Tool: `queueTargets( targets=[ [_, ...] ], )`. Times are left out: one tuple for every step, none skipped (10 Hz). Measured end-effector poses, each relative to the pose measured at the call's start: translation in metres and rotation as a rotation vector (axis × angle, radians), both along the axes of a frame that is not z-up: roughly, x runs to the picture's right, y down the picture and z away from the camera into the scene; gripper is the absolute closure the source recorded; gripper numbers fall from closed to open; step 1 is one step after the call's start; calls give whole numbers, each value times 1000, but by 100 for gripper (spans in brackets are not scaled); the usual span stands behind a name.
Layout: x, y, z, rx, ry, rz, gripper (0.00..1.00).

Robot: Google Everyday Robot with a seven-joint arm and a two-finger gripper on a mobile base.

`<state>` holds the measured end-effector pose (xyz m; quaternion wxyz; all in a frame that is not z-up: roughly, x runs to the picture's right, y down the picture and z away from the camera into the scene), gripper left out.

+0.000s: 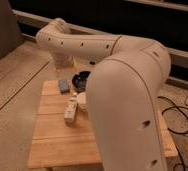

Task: Move the arm in a circular motion

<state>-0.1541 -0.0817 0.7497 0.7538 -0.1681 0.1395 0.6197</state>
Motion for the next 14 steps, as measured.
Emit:
queueTargets(
  targets=[
    [-30, 4, -4, 7, -74, -35, 35],
    [-49, 11, -8, 9, -124, -56, 35],
    [-68, 21, -12, 11, -185, -74, 35],
    [-81, 39, -14, 3, -235, -86, 35],
    [-84, 52, -14, -3, -259, -93, 35],
    [-86, 70, -15, -14, -279, -100, 35],
    [-85, 86, -14, -25, -289, -101, 35],
    [-79, 108, -12, -41, -290, -94, 35],
    [-74, 120, -10, -53, -288, -84, 35],
    [-66, 132, -8, -65, -282, -67, 35],
    [-49, 144, -7, -77, -258, -41, 35],
    [-37, 148, -9, -76, -237, -23, 35],
    [-14, 150, -13, -69, -195, 8, 35],
    [17, 149, -21, -49, -139, 54, 35]
  ],
)
